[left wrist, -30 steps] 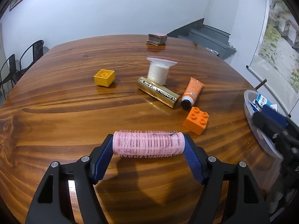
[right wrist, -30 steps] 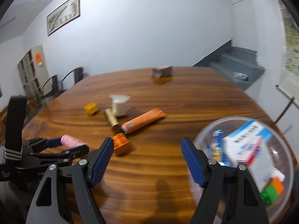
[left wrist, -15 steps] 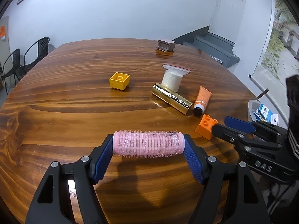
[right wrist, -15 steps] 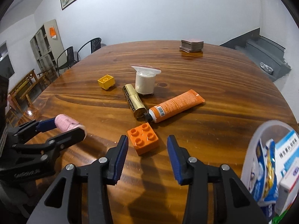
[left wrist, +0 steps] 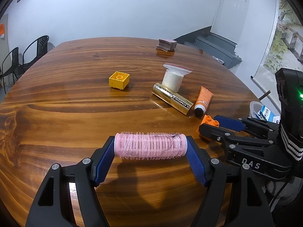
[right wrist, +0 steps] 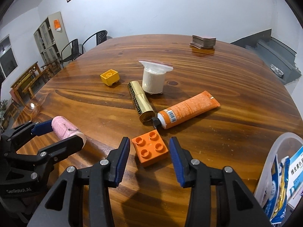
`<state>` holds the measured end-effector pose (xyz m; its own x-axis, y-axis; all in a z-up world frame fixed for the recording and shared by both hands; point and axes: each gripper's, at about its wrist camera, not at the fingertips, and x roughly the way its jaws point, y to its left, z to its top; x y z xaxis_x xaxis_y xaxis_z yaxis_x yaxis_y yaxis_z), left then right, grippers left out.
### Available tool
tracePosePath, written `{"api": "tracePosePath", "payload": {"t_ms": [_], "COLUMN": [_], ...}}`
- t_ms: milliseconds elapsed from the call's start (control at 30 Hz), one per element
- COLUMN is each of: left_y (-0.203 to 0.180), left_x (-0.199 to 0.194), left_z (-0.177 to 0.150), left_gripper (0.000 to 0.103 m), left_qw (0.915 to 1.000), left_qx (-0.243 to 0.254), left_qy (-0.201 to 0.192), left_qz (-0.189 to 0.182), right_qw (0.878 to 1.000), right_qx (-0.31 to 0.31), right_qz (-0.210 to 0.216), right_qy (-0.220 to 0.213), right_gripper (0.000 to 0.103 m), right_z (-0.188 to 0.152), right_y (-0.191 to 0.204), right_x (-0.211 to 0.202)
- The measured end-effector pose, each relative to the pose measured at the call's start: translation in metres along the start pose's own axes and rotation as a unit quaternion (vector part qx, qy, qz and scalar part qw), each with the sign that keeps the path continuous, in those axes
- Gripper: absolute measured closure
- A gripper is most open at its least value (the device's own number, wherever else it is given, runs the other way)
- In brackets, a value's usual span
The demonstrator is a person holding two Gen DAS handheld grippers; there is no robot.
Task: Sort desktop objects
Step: 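Grasp the orange brick with the right gripper while the left gripper holds the pink roller, then carry the pink roller and orange brick into the bowl and release both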
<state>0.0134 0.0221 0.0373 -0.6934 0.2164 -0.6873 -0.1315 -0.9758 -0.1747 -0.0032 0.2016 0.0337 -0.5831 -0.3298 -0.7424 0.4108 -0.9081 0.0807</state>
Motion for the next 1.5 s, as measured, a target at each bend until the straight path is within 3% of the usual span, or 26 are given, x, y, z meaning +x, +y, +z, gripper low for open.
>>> {"api": "tracePosePath", "payload": {"t_ms": [200,367,567,1067,1300,1500], "left_y": [0.001,0.002,0.002,-0.01,-0.015,-0.036], "left_x": [0.0,0.001,0.001,-0.004,-0.003,-0.007], "left_z": [0.0,-0.001,-0.001,-0.004,-0.006,-0.011], "left_gripper": [0.027,0.027,0.028,0.028,0.028,0.028], "left_qw": [1.0,0.9999,0.9997,0.9995,0.9996,0.9982], "left_qx": [-0.005,-0.009,-0.014,0.003,0.013,0.031], "left_qy": [0.002,0.008,0.009,0.005,0.004,0.005], "left_qz": [-0.002,-0.009,-0.018,-0.031,-0.026,-0.052], "right_qw": [1.0,1.0,1.0,0.997,0.992,0.985], "right_qx": [0.002,-0.004,-0.007,0.04,0.091,0.127], "right_qz": [-0.004,-0.013,-0.011,-0.042,-0.043,-0.066], "right_qy": [0.017,0.021,0.017,-0.047,-0.082,-0.097], "right_gripper": [0.056,0.064,0.065,0.065,0.065,0.065], "right_z": [0.0,-0.001,-0.005,-0.02,-0.04,-0.061], "right_y": [0.0,0.003,0.008,0.0,-0.016,-0.033], "right_x": [0.007,0.008,0.004,-0.041,-0.078,-0.109]}}
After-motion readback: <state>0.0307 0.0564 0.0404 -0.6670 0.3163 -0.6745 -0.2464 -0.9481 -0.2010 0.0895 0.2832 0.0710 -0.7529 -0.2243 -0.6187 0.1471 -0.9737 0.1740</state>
